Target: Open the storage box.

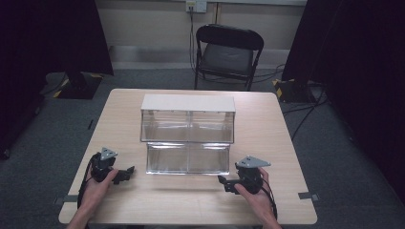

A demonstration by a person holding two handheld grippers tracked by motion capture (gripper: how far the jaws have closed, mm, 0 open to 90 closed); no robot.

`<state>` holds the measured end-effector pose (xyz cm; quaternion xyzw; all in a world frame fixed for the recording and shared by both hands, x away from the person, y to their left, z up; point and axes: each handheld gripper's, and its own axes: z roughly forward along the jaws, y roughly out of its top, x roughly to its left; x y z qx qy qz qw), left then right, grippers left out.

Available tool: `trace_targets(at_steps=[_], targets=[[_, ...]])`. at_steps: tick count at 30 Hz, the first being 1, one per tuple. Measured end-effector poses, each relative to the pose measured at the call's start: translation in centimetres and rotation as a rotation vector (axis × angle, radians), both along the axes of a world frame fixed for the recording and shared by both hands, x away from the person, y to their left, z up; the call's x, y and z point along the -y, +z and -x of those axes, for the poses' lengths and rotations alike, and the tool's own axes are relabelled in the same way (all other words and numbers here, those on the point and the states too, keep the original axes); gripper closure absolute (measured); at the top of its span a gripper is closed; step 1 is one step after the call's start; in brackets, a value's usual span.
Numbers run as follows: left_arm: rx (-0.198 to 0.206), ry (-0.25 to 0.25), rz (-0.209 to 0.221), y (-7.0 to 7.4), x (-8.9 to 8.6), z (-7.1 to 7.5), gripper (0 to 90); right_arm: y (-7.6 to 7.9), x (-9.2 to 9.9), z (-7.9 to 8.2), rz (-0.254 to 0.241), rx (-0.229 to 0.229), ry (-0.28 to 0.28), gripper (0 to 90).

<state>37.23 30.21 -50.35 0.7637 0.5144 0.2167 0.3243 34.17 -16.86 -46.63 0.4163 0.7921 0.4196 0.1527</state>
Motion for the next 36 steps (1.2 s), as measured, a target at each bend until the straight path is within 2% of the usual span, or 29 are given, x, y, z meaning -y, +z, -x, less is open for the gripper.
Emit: trace_targets(at_steps=[8,12,36], targets=[[0.0,0.0,0.0,0.0,0.0,0.0,0.7,0.04,-0.64,-0.17,-0.007,0.01,0.009,14.2],[0.0,0.0,0.0,0.0,0.0,0.0,0.7,0.25,-0.57,-0.1,-0.026,0.019,0.027,14.2],[0.0,0.0,0.0,0.0,0.0,0.0,0.7,0.53,-0.46,0.23,-0.023,0.037,0.037,14.6]])
